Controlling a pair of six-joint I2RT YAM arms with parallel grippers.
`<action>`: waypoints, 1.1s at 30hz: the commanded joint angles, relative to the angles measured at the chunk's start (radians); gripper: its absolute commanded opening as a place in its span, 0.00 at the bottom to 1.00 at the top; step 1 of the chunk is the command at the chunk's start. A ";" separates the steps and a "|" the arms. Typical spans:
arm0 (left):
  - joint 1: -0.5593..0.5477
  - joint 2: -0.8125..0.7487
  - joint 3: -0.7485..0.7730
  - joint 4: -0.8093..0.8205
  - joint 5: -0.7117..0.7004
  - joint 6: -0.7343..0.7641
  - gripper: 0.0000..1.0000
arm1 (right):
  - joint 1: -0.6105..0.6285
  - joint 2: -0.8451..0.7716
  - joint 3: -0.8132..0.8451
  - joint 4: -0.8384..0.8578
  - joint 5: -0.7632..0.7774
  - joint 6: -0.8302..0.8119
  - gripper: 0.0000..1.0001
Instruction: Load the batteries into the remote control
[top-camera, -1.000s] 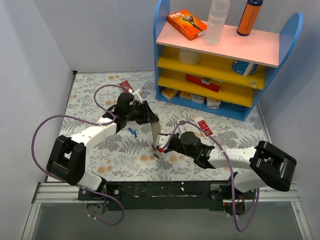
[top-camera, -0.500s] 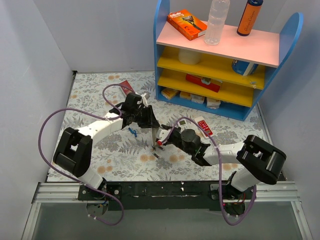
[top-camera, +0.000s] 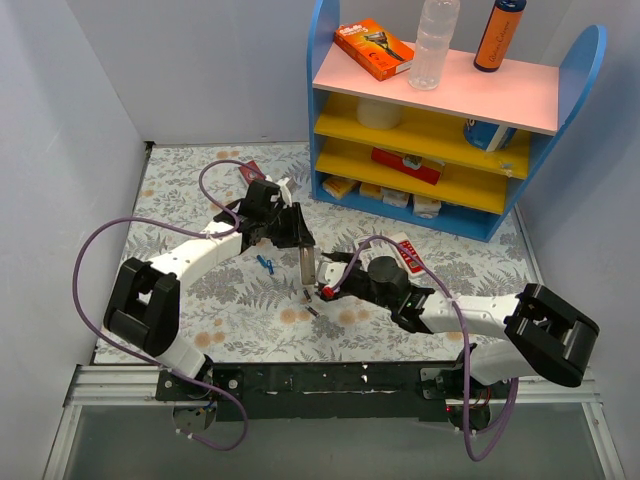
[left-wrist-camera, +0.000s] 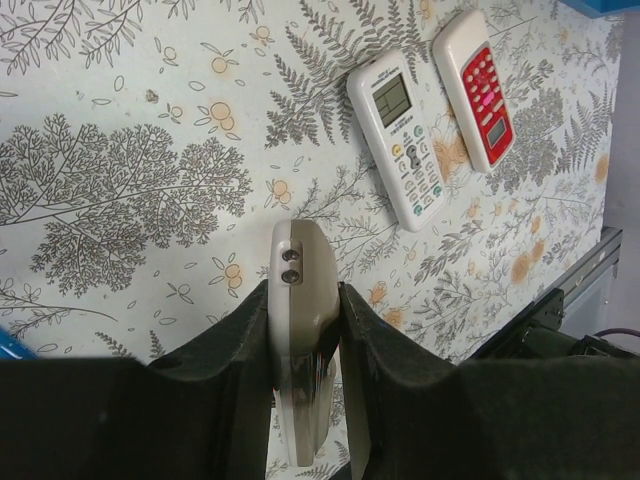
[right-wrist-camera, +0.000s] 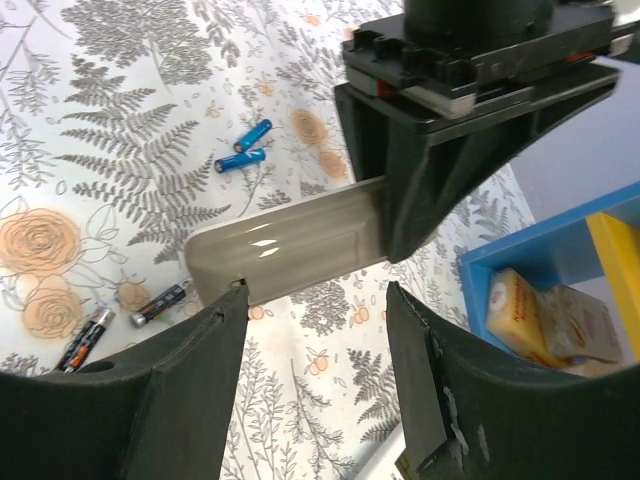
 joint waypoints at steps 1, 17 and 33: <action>0.005 -0.080 -0.017 0.049 0.022 0.010 0.00 | 0.000 -0.023 0.019 -0.049 -0.063 0.028 0.65; 0.005 -0.106 -0.039 0.081 0.077 -0.010 0.00 | 0.000 0.008 0.050 -0.026 -0.039 0.035 0.59; 0.004 -0.123 -0.045 0.095 0.111 -0.016 0.00 | 0.000 0.051 0.076 -0.011 -0.010 0.030 0.59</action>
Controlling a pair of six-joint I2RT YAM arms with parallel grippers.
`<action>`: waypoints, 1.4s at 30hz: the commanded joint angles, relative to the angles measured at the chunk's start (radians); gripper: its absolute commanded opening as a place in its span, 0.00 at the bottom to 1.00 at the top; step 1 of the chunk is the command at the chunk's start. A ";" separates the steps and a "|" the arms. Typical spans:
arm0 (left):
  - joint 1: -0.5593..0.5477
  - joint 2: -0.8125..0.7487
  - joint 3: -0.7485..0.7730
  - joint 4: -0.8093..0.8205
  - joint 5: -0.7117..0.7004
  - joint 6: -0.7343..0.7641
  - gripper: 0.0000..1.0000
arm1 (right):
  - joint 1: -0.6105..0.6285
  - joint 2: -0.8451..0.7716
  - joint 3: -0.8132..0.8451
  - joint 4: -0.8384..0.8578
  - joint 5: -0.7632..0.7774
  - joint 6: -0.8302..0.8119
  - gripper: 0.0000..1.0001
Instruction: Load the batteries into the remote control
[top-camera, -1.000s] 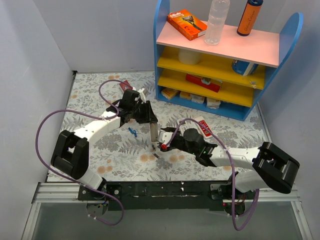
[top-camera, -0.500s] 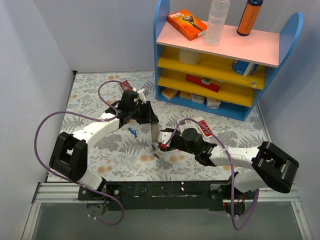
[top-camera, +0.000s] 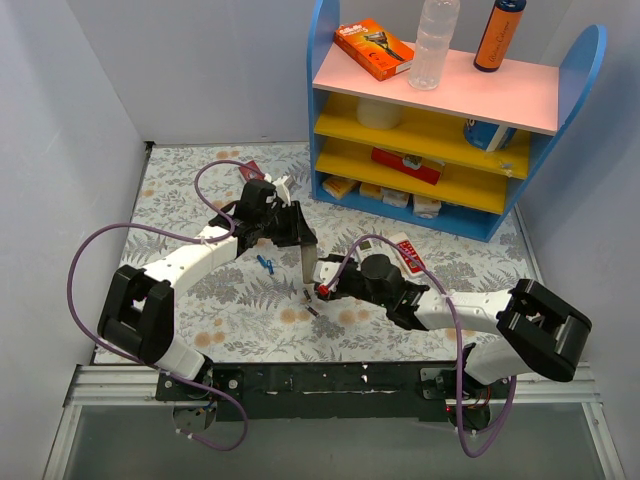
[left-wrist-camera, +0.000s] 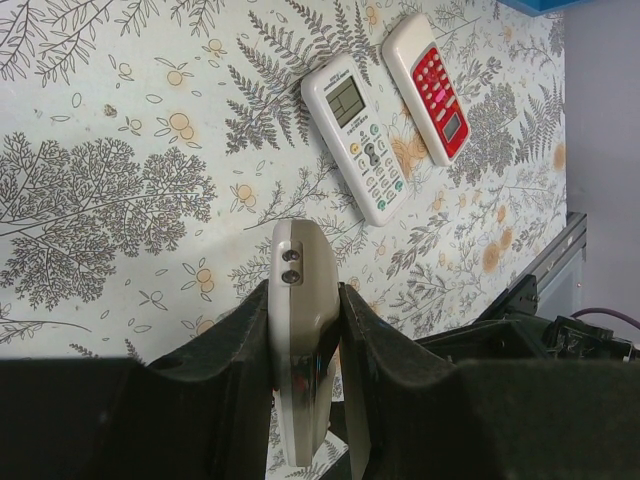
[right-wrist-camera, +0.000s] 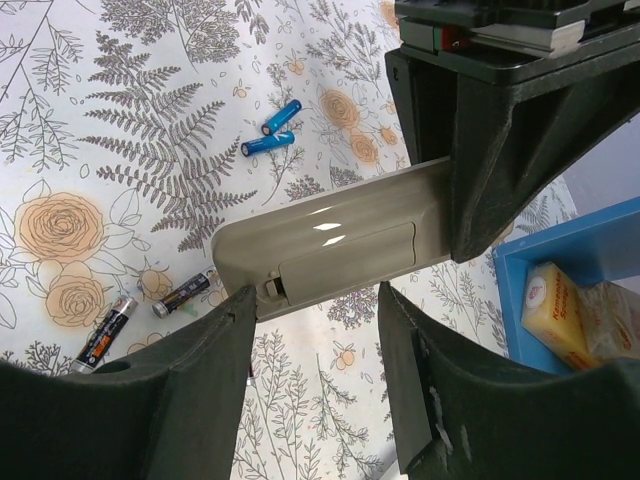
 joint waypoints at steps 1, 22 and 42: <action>0.001 -0.066 -0.005 0.026 0.051 -0.013 0.00 | 0.000 0.014 0.039 0.072 0.034 0.003 0.59; 0.001 -0.079 -0.013 0.020 0.060 -0.007 0.00 | 0.000 0.034 0.073 0.054 -0.003 0.004 0.68; 0.000 -0.089 0.004 -0.020 -0.073 -0.012 0.00 | 0.000 -0.007 0.022 0.072 0.057 0.034 0.85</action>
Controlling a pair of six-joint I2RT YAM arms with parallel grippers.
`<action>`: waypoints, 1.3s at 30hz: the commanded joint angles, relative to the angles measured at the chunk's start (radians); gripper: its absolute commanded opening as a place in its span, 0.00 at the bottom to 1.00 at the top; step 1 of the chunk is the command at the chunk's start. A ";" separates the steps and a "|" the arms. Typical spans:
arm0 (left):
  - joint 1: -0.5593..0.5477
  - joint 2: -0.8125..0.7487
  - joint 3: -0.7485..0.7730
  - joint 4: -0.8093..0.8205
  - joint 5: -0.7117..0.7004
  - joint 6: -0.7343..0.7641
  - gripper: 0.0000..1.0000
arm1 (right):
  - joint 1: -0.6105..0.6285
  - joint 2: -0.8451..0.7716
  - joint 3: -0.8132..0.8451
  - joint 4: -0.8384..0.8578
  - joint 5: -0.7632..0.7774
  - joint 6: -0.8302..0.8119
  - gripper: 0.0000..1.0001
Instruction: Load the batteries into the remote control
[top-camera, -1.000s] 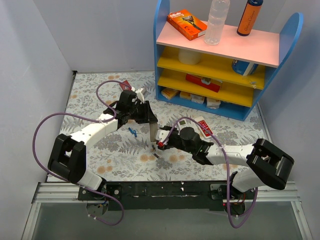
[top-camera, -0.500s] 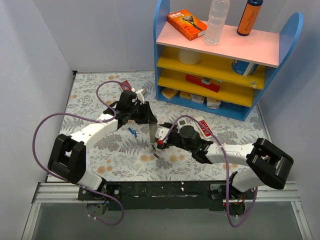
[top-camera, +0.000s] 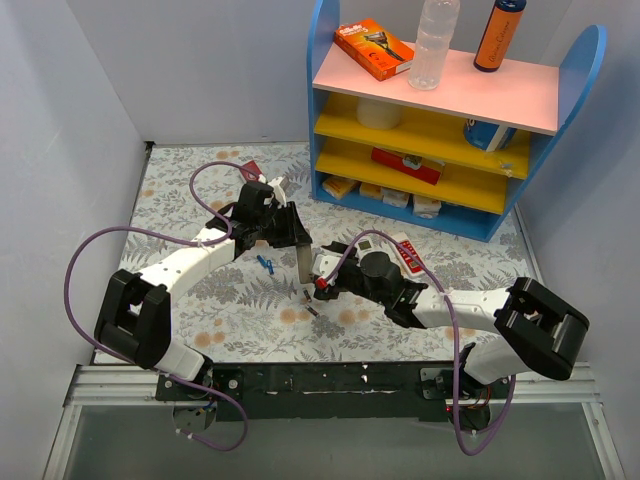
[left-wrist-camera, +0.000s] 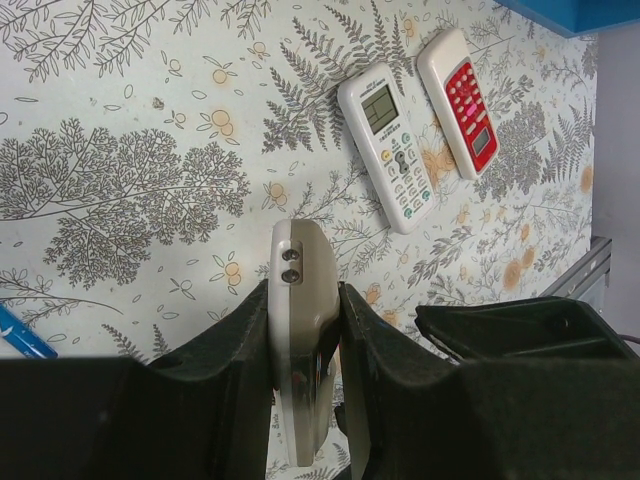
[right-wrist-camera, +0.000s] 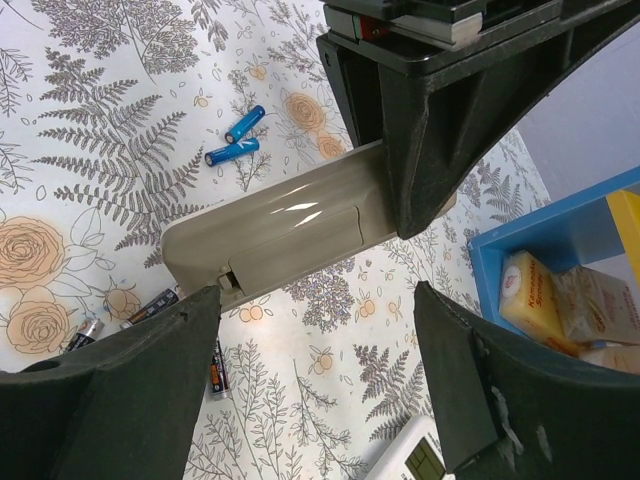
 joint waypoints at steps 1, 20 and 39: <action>-0.005 -0.062 0.018 0.011 0.008 -0.012 0.00 | 0.005 -0.020 0.006 0.046 -0.001 0.013 0.85; -0.003 -0.079 -0.001 0.058 0.123 -0.040 0.00 | 0.005 0.017 0.009 0.087 0.007 0.016 0.85; -0.005 -0.010 -0.036 0.082 0.218 -0.115 0.00 | 0.051 0.066 -0.151 0.664 0.276 -0.193 0.84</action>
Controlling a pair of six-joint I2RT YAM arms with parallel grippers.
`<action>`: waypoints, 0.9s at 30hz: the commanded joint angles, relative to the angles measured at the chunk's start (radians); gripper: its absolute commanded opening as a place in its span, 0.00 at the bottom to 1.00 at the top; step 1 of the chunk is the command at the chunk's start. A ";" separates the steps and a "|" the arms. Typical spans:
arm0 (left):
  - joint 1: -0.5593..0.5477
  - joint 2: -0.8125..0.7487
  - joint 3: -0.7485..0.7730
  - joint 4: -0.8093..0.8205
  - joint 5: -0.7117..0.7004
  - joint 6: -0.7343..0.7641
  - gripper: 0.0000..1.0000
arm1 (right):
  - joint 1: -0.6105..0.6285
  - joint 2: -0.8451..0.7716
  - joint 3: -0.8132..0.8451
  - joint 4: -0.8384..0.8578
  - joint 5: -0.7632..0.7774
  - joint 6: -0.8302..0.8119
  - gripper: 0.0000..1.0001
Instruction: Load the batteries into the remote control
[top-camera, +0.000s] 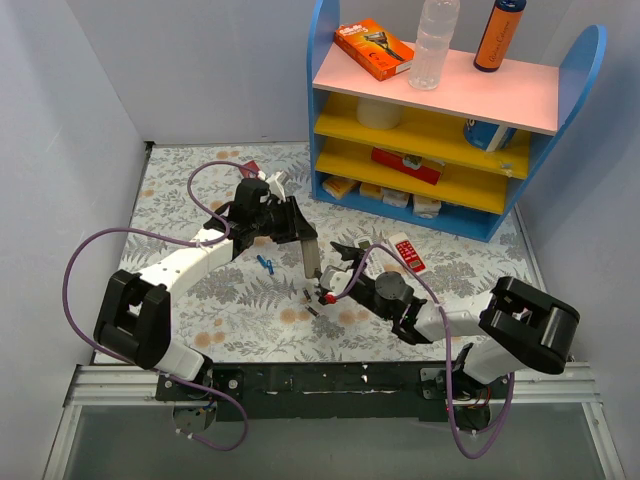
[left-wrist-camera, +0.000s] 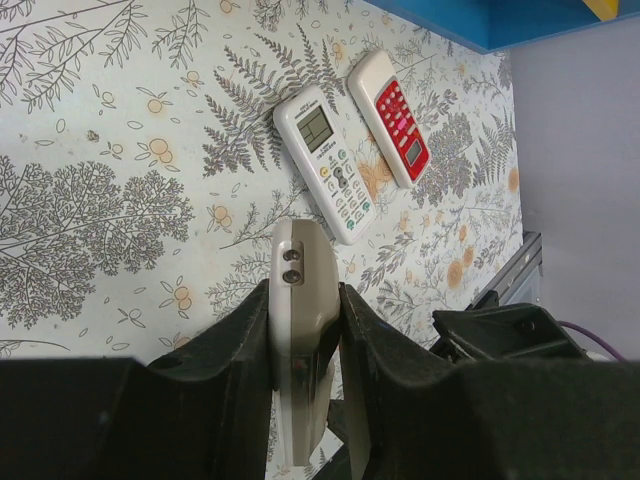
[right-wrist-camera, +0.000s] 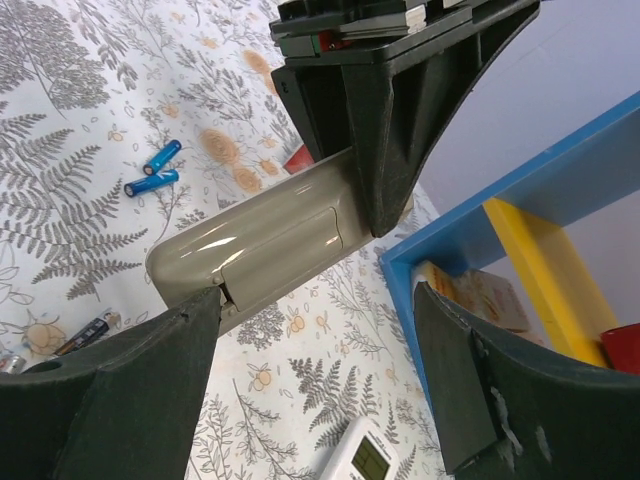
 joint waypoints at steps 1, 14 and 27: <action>-0.018 -0.002 -0.018 -0.031 0.100 -0.045 0.00 | 0.009 0.040 0.008 0.270 0.124 -0.111 0.83; -0.020 0.042 0.060 -0.160 -0.070 0.026 0.00 | 0.012 0.156 0.039 0.391 0.206 -0.198 0.83; 0.079 0.008 0.025 -0.071 0.037 0.019 0.00 | -0.013 -0.147 0.025 -0.126 -0.113 0.076 0.90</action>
